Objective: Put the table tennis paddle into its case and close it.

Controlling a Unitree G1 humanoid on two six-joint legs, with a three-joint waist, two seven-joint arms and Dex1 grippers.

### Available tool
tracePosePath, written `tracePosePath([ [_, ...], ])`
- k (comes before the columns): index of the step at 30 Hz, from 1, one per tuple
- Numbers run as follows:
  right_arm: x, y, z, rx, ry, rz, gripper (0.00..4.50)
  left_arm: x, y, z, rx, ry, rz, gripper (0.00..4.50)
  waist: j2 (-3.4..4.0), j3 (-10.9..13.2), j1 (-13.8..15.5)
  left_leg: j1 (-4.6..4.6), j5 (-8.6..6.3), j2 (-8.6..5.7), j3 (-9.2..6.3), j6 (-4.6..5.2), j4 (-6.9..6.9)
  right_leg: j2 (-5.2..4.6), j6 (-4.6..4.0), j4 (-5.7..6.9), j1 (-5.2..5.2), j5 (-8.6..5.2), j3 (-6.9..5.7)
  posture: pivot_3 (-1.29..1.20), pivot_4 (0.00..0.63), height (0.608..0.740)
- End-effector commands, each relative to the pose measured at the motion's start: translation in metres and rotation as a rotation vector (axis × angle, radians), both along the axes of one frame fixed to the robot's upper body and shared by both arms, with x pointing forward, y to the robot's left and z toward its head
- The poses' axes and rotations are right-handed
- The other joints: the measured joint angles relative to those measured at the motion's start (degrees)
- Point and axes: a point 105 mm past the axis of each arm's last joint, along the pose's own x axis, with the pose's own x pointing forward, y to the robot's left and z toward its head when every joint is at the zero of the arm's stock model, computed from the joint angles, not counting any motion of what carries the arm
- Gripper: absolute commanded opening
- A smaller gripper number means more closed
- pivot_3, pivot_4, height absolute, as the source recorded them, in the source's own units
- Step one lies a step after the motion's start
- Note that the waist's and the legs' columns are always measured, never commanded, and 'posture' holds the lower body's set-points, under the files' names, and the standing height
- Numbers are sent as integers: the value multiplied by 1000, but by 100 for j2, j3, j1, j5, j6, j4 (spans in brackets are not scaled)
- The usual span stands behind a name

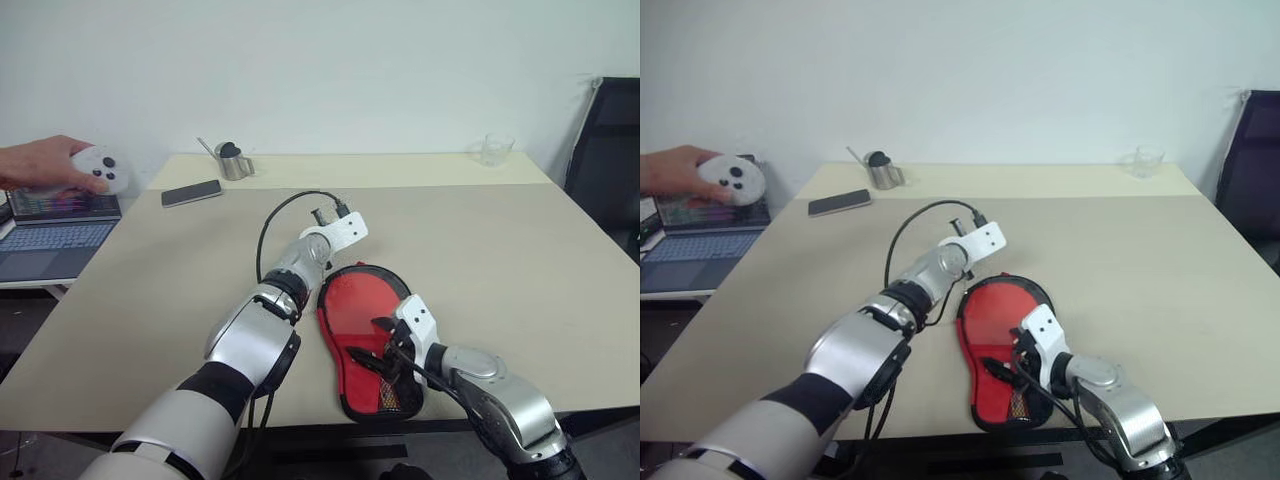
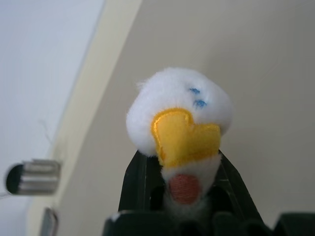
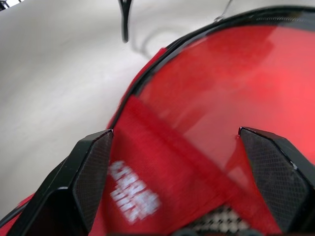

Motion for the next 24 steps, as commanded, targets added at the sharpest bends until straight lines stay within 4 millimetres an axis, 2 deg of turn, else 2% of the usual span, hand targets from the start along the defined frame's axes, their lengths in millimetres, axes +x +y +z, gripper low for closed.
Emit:
tracePosePath([
  [1,-10,2,-3,1,35,12,4500,-2,-34,36,30,-146,-109,289,-1,0,4,0,0,0,0,0,0,0,0,0,0,0,0,0,150,740],
  [5,-14,2,-3,6,46,-9,4500,-11,-63,35,98,-191,-217,289,-1,0,19,-1,0,-1,-1,0,0,0,0,-1,0,0,-2,0,150,740],
  [10,-15,3,-3,15,53,-26,4500,-24,-90,19,184,-195,-331,289,-1,1,23,-1,0,-1,0,1,0,1,1,-1,1,-1,-1,0,150,740],
  [16,-18,7,-2,29,62,-38,4500,-35,-107,3,230,-189,-400,289,-1,1,43,-1,0,0,0,1,0,1,1,-1,2,-1,-1,0,150,740],
  [24,-21,10,-3,43,73,-51,4500,-44,-123,0,251,-205,-456,289,-1,0,114,-1,-7,-1,0,14,0,2,1,-1,2,-1,-2,0,150,740],
])
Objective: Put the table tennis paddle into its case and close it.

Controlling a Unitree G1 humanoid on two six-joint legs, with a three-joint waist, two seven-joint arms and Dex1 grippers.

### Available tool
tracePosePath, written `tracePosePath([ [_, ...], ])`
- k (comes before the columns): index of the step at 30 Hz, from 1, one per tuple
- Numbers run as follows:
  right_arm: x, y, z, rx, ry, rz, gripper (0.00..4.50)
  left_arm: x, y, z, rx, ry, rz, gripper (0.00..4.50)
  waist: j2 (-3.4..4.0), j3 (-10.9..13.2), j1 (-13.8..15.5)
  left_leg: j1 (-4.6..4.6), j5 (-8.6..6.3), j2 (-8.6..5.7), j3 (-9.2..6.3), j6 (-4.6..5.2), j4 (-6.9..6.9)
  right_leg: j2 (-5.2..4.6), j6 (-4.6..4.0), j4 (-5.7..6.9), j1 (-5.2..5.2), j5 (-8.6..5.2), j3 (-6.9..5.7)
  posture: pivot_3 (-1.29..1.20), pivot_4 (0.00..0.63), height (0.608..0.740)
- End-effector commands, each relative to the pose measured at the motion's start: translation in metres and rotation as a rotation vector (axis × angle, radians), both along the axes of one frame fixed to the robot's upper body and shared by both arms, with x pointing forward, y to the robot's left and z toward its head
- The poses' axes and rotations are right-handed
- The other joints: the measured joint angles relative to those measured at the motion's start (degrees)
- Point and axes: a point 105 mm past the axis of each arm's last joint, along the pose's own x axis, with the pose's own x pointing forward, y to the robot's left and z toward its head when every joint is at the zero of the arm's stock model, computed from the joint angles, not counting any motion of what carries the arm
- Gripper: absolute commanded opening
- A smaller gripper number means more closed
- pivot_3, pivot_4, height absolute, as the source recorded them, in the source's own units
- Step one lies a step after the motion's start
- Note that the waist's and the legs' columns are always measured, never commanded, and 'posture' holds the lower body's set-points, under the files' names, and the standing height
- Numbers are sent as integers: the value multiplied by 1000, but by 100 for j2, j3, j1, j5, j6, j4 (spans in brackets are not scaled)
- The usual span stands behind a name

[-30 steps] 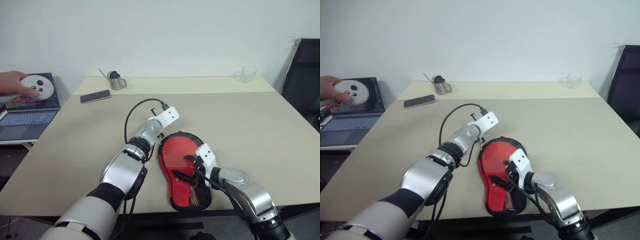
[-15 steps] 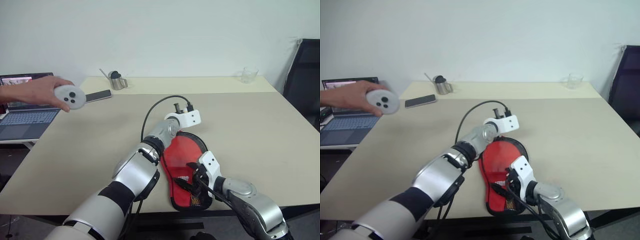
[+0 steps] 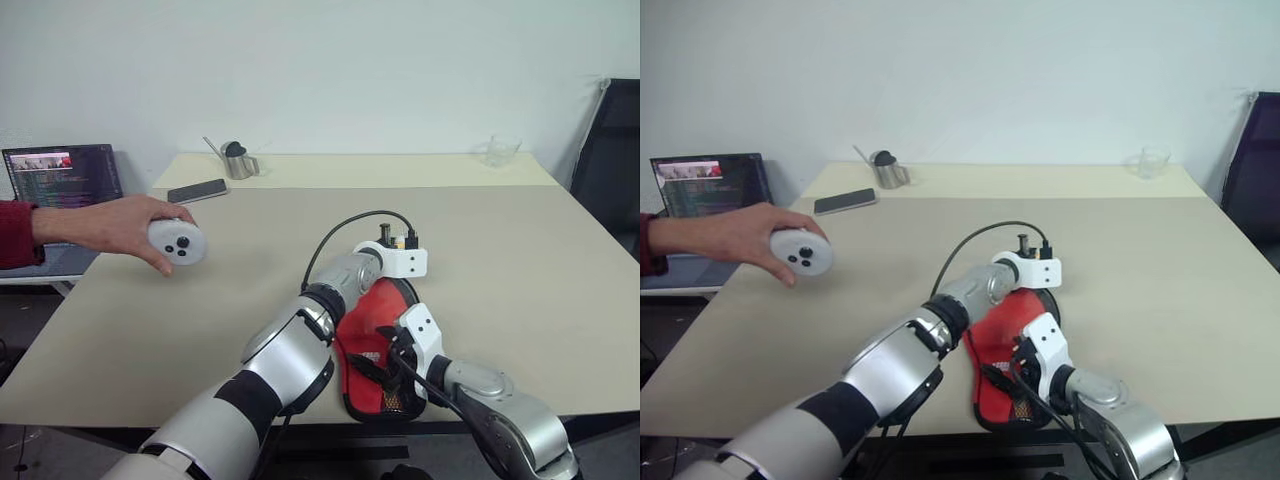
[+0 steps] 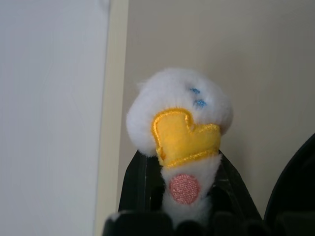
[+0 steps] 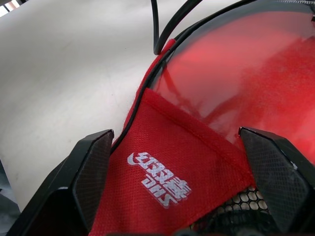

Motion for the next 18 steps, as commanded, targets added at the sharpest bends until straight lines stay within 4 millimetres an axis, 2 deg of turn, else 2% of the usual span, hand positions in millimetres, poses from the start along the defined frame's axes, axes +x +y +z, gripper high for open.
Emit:
tracePosePath([
  [1,-8,8,-3,19,34,34,4500,-9,-25,16,-16,-62,-90,289,0,0,21,0,0,0,0,1,0,0,0,0,1,0,-1,0,150,740],
  [11,-5,15,-2,42,35,27,4500,-19,-40,12,25,-84,-162,289,0,0,29,0,-1,-1,-1,2,0,0,0,-1,2,0,-1,0,150,740],
  [14,-1,14,-2,46,32,21,4500,-17,-33,5,32,-69,-149,289,0,0,28,1,-1,0,0,3,0,0,0,-1,2,0,-1,0,150,740],
  [18,4,14,-2,49,24,22,4500,-10,-8,-17,78,4,-73,289,0,-1,26,10,-2,0,1,3,0,2,0,0,9,0,1,0,150,740],
])
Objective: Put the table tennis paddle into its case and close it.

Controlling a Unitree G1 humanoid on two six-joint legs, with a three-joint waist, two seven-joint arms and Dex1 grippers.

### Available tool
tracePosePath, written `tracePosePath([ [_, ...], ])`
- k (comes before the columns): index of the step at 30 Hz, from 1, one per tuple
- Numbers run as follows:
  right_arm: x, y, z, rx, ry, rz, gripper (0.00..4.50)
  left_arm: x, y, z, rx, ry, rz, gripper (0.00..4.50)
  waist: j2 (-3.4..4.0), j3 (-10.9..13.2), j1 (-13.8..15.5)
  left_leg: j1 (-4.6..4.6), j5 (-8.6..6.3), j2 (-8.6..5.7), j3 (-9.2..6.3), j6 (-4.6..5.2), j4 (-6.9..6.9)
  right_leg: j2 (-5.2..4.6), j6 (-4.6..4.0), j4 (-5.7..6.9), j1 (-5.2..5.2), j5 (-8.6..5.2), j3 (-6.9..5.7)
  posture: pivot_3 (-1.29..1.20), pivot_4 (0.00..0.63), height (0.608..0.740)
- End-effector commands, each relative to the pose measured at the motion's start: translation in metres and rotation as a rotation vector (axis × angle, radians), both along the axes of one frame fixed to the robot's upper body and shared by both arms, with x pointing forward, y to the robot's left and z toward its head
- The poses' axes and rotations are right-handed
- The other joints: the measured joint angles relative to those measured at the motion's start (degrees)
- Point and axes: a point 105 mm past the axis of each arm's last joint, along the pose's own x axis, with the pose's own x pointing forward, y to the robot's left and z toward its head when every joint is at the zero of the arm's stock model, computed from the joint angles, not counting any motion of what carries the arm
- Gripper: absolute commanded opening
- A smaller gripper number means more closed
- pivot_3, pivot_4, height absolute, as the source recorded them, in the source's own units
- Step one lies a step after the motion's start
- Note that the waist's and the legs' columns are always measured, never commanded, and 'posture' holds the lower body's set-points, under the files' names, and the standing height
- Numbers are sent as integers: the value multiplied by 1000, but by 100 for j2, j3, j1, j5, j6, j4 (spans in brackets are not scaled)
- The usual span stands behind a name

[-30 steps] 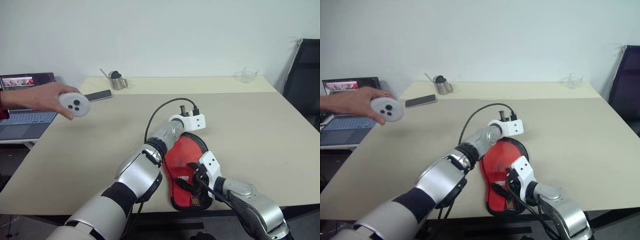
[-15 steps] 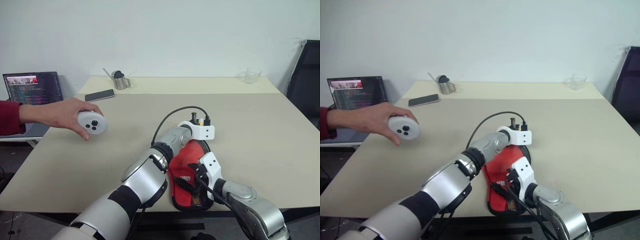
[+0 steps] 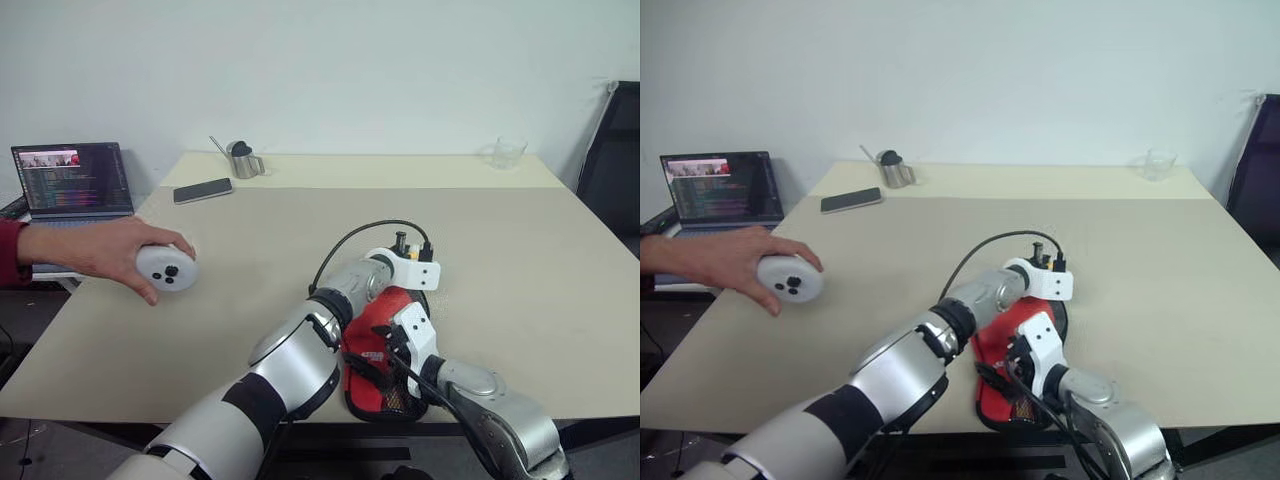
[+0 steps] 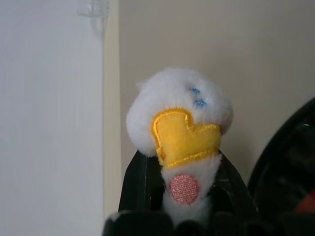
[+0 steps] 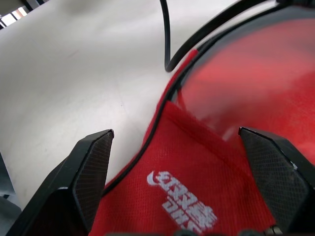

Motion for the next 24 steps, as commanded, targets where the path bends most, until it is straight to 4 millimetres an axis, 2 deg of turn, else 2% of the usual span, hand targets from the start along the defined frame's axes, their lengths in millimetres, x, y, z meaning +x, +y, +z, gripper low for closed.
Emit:
tracePosePath([
  [1,0,6,-3,15,19,27,4500,3,8,-4,10,14,29,289,-1,-1,-1,2,0,0,0,0,0,0,0,0,2,0,0,0,150,740],
  [5,2,8,-3,15,16,47,4500,9,21,-6,-36,70,97,289,-2,-3,-39,42,-4,6,7,6,-4,7,1,-1,40,-1,7,0,150,740],
  [8,3,8,-3,14,14,55,4500,13,31,-6,-73,117,147,1266,-2,-3,-46,81,-5,15,1,8,-10,16,27,-15,85,-17,2,0,150,740],
  [11,7,8,-3,10,9,64,4500,16,39,-8,-27,94,160,2438,-2,-3,-47,81,-5,15,1,8,-8,16,24,-14,86,-15,2,0,150,740],
  [13,10,9,-2,3,0,74,4500,16,49,-17,19,120,177,3138,-2,-4,-47,82,-5,14,1,8,-7,16,17,-14,88,-11,2,0,150,740],
  [20,28,2,4,-31,-44,89,4500,22,64,-12,-46,110,205,3138,-3,-6,-72,87,-5,15,1,8,-7,16,11,-13,91,-7,3,0,150,740],
  [24,36,-10,21,-57,-97,149,4500,26,71,0,-116,130,193,3138,-4,-5,-99,85,-5,15,0,7,-7,16,2,-15,89,-2,2,0,150,740],
])
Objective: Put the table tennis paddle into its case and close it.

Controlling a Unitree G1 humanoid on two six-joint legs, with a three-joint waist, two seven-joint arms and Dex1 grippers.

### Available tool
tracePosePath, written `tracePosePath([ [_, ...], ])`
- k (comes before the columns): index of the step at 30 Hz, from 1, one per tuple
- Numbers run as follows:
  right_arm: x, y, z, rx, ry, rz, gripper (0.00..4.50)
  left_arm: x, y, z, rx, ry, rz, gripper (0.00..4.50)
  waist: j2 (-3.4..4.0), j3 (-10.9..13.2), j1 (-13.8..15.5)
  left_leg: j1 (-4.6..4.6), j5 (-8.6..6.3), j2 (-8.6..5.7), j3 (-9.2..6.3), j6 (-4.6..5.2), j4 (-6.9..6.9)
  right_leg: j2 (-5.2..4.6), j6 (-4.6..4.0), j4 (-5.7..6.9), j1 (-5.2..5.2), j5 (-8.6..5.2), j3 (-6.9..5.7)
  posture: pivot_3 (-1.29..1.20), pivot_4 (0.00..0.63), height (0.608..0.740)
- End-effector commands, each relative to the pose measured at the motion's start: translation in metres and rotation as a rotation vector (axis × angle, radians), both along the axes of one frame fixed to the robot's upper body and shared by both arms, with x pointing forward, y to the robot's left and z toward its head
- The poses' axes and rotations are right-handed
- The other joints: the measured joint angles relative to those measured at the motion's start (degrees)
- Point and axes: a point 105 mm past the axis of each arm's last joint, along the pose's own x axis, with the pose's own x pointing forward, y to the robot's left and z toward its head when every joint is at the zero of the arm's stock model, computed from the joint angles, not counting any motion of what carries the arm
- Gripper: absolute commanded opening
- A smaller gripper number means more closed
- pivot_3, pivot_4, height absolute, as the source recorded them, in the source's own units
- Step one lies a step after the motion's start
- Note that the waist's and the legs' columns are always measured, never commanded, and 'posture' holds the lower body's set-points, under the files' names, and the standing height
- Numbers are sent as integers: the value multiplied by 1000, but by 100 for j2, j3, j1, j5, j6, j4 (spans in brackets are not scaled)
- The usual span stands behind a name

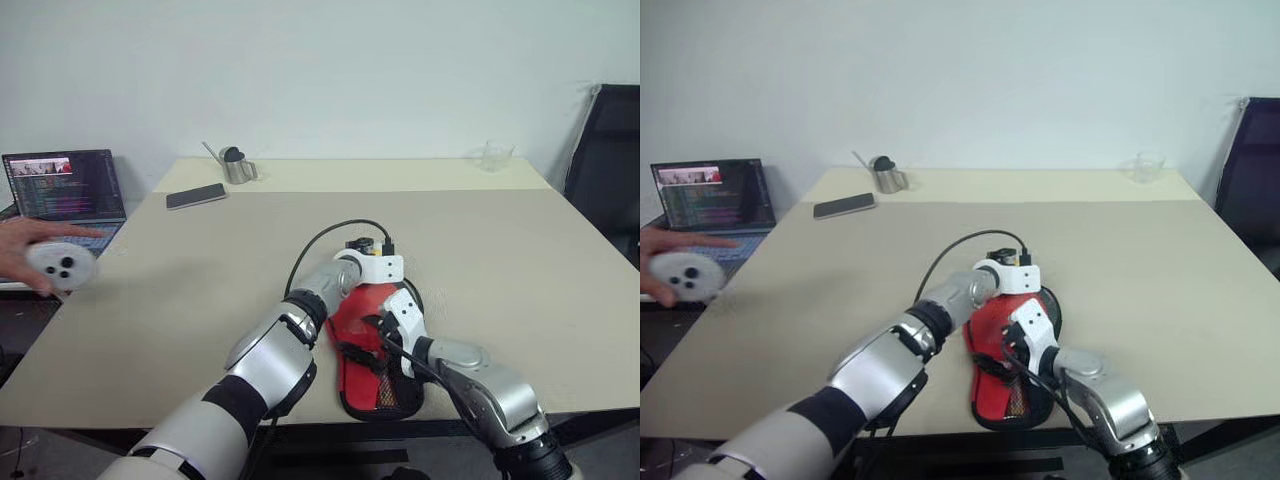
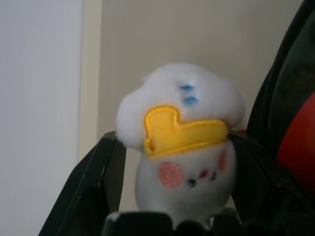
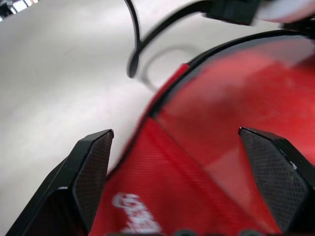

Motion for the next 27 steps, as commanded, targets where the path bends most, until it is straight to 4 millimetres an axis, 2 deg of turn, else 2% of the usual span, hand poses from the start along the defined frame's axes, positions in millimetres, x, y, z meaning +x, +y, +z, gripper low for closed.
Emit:
tracePosePath([
  [1,7,-8,23,12,-80,44,4500,4,9,11,-76,16,4,3138,-1,0,-11,-2,0,-1,1,0,0,0,0,-1,-2,0,0,0,150,740],
  [5,12,-14,26,-7,-94,62,4500,6,11,31,-192,47,-28,3138,-1,1,-33,-7,0,1,-3,-1,-1,-1,-1,-5,-4,1,-2,0,150,740],
  [9,15,-17,24,-15,-96,69,4500,0,1,48,-322,103,-136,3138,-2,1,-28,-16,1,-1,-6,-3,-1,-4,-1,-14,-7,1,-5,0,150,740],
  [13,17,-18,26,-18,-101,87,4500,-4,1,69,-427,121,-210,3138,-2,2,-33,-22,0,-4,-5,-3,-1,-8,-1,-18,-10,1,-5,0,150,740],
  [19,19,-34,49,2,-115,134,4500,-15,12,90,-547,199,-346,3138,-2,3,-45,-20,0,-3,-4,-2,-1,-6,-1,-17,-11,1,-4,0,150,740],
  [22,19,-51,70,26,-137,147,4500,-28,24,89,-603,297,-437,3138,-1,3,-48,-21,0,-3,-3,-1,-2,-7,-1,-18,-10,1,-3,0,150,740],
  [27,16,-83,120,64,-205,155,4500,-54,42,57,-608,434,-464,3138,2,5,-62,-20,-2,0,-4,2,-3,-7,-2,-19,-11,1,6,0,150,740],
])
